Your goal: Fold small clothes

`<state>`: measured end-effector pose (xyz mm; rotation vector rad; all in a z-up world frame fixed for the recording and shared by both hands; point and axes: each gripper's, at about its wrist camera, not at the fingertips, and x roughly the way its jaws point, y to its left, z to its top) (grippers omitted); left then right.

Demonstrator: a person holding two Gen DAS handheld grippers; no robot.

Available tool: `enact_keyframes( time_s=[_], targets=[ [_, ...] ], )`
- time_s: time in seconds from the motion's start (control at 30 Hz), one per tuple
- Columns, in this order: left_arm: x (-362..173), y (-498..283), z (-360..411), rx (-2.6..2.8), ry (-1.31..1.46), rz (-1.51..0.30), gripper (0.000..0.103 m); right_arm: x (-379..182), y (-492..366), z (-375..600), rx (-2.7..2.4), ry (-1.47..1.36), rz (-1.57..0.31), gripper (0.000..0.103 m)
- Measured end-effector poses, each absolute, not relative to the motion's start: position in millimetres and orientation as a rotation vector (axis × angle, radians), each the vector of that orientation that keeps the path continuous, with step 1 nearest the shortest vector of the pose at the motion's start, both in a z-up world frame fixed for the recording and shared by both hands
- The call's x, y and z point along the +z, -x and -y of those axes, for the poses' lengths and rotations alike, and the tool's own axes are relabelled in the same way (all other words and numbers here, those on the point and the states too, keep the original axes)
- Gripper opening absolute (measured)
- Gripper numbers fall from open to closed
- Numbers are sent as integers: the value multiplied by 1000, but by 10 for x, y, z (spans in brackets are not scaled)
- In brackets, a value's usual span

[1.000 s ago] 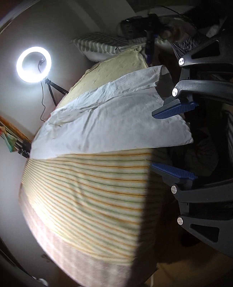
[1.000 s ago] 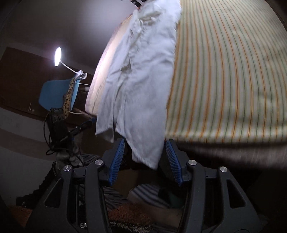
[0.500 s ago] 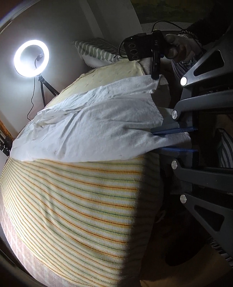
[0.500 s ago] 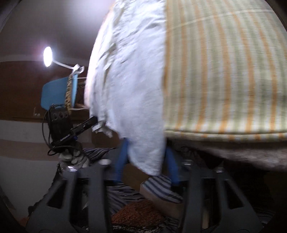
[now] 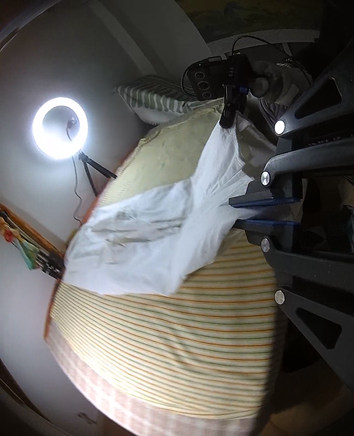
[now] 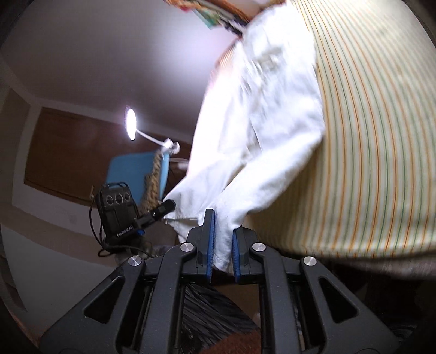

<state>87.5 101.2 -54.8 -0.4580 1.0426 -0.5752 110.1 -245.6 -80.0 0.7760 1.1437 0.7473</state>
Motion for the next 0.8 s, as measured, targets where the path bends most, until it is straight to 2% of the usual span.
enact_keyframes(
  time_s=[0.2, 0.43, 0.8],
  targets=[
    [-275, -1319, -933, -581, 470, -989, 5, -578, -1449, 2518, 722, -818, -1089, 12],
    [-254, -1888, -875, -559, 477, -979, 5, -476, -2030, 2585, 669, -838, -1075, 12],
    [-677, -2677, -886, -470, 491, -1038, 6, -949, -2903, 2598, 581, -927, -1145, 12]
  ],
)
